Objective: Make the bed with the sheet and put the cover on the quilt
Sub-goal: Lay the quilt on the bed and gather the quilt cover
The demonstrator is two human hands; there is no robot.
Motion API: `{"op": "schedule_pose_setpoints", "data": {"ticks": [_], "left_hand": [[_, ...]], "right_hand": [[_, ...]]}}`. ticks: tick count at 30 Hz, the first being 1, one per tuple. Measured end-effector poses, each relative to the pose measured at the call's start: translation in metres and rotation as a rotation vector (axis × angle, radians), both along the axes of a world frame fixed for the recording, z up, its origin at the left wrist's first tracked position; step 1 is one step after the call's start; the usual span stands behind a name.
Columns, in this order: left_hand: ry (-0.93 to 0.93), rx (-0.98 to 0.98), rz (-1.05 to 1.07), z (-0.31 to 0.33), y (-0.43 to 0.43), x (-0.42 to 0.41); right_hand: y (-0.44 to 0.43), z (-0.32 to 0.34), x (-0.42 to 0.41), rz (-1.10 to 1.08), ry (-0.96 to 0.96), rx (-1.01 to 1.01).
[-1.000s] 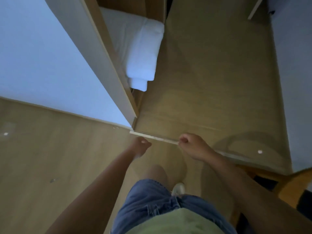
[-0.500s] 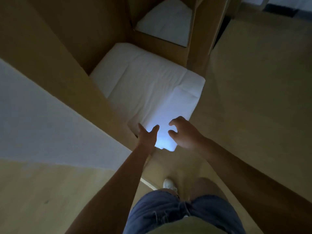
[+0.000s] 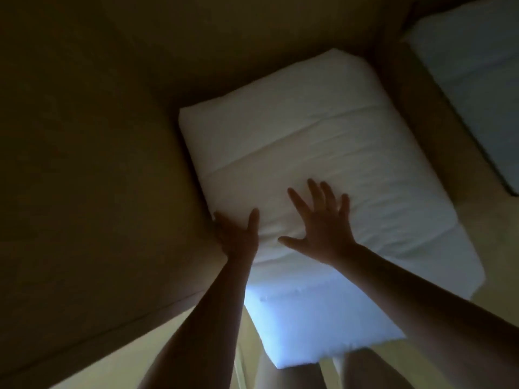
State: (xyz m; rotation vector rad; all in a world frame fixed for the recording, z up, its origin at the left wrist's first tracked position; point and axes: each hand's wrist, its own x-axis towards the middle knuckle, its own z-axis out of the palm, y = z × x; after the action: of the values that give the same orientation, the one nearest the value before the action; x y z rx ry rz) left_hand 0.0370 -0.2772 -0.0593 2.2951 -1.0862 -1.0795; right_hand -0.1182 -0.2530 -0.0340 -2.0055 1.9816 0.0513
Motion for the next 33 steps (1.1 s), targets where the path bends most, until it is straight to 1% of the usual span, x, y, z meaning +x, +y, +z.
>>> {"op": "schedule_pose_setpoints", "data": {"ticks": [2, 5, 7, 10, 14, 17, 20, 22, 25, 28, 30, 32, 33], "left_hand": [[-0.003, -0.013, 0.096, -0.023, -0.01, 0.006], [0.123, 0.007, 0.216, -0.071, -0.023, 0.016], [0.188, 0.015, 0.26, -0.105, -0.034, 0.021], [0.278, -0.013, 0.27, -0.148, -0.054, 0.024], [0.312, 0.022, 0.318, -0.174, -0.067, 0.032], [0.39, 0.093, 0.355, -0.17, -0.074, 0.04], [0.529, 0.141, 0.433, -0.147, -0.074, 0.037], [0.588, 0.104, 0.47, -0.127, -0.065, 0.032], [0.613, 0.003, 0.439, -0.079, -0.044, 0.029], [0.611, -0.03, 0.382, -0.003, -0.025, 0.021], [0.515, -0.054, 0.312, 0.042, -0.015, 0.012], [0.32, -0.079, 0.232, 0.102, -0.006, -0.006], [0.188, -0.065, 0.152, 0.13, 0.001, -0.018]], "right_hand": [[-0.023, -0.031, -0.004, 0.038, 0.003, -0.074], [-0.043, -0.09, -0.009, 0.059, 0.007, -0.161], [-0.052, -0.131, -0.009, 0.061, 0.018, -0.276], [-0.071, -0.178, -0.007, 0.065, 0.016, -0.366], [-0.08, -0.208, -0.003, 0.091, 0.039, -0.473], [-0.08, -0.208, 0.0, 0.07, 0.012, -0.473], [-0.078, -0.195, 0.0, 0.058, -0.022, -0.435], [-0.073, -0.179, -0.003, 0.038, -0.06, -0.385], [-0.056, -0.132, -0.008, 0.022, -0.167, -0.283], [-0.037, -0.065, -0.007, 0.014, -0.332, -0.097], [-0.035, -0.028, -0.006, -0.061, -0.495, 0.047], [-0.028, 0.021, -0.016, -0.091, -0.657, 0.163], [-0.023, 0.042, -0.025, -0.104, -0.741, 0.197]]}}
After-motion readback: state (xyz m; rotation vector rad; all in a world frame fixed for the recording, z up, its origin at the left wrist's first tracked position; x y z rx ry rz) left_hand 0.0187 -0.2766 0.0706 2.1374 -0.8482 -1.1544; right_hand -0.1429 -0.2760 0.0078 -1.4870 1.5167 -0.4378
